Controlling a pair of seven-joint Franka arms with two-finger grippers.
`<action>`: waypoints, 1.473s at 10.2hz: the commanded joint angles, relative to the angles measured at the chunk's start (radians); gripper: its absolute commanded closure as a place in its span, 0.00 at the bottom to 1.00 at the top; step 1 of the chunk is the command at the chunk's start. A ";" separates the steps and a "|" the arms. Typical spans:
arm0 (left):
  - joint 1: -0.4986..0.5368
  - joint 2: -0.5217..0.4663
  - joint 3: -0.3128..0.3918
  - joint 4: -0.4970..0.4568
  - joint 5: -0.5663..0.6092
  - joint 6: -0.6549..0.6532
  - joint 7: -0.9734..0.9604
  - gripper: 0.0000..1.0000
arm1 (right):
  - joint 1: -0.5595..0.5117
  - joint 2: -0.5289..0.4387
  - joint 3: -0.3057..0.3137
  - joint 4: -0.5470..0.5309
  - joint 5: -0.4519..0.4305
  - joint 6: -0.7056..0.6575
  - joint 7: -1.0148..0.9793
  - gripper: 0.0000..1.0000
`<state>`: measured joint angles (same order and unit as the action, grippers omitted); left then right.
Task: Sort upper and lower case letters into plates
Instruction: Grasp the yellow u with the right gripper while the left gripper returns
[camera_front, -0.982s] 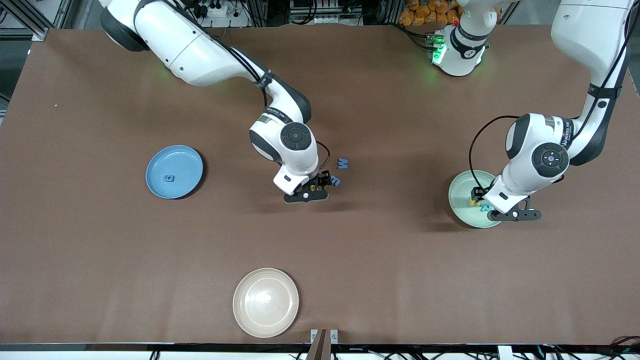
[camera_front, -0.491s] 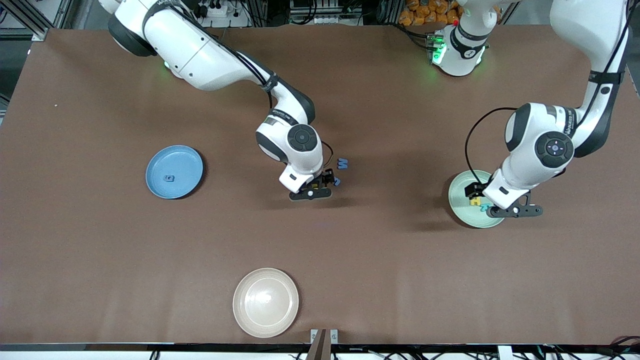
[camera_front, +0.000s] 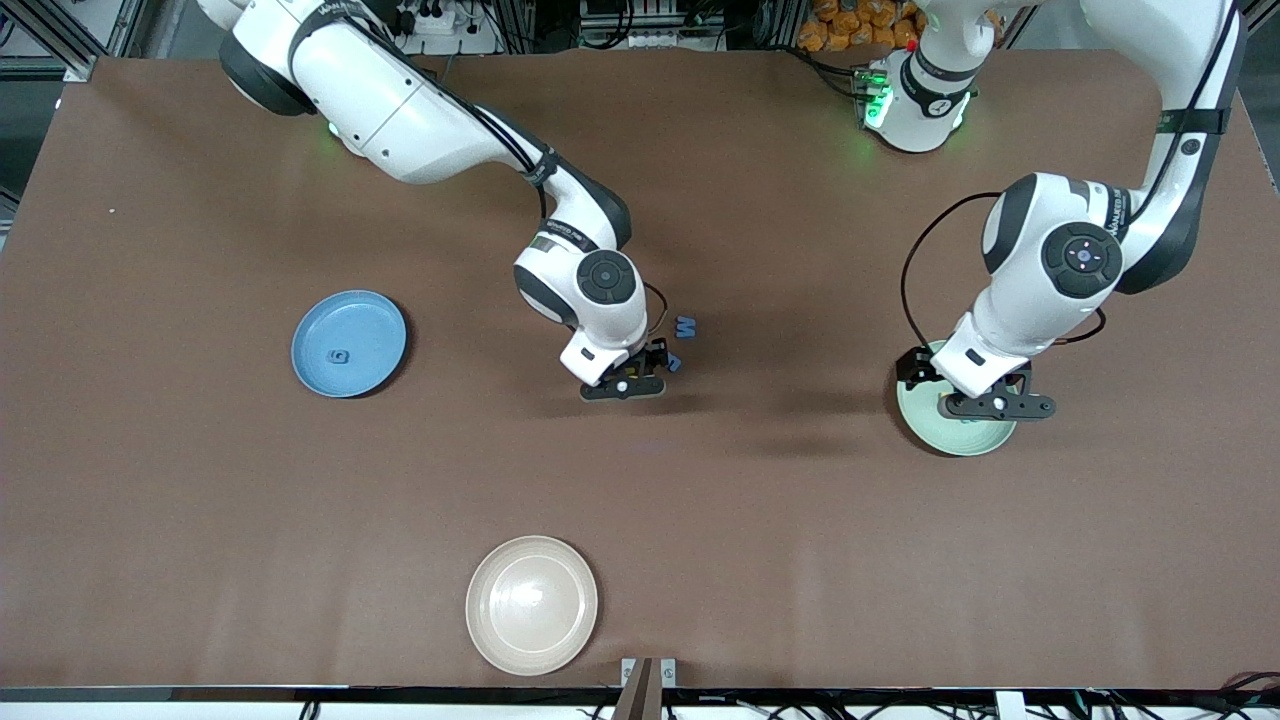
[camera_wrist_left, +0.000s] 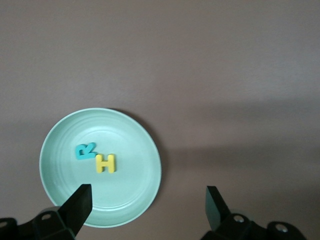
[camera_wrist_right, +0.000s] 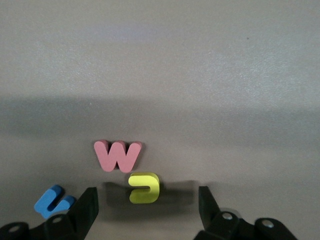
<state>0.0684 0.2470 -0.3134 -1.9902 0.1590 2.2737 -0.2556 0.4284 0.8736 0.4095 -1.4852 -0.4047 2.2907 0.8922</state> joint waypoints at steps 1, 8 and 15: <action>-0.032 -0.011 -0.013 0.025 -0.048 -0.019 -0.017 0.00 | 0.003 0.025 0.008 0.022 -0.026 0.009 0.025 0.11; -0.128 0.011 -0.047 0.068 -0.073 -0.013 -0.200 0.00 | 0.007 0.034 0.008 0.019 -0.028 0.010 0.025 0.25; -0.159 0.026 -0.047 0.076 -0.072 -0.008 -0.286 0.02 | 0.007 0.044 0.006 0.020 -0.057 0.047 0.025 0.41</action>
<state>-0.0762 0.2647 -0.3629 -1.9348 0.1110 2.2742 -0.5135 0.4314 0.8909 0.4140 -1.4784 -0.4249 2.3093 0.8924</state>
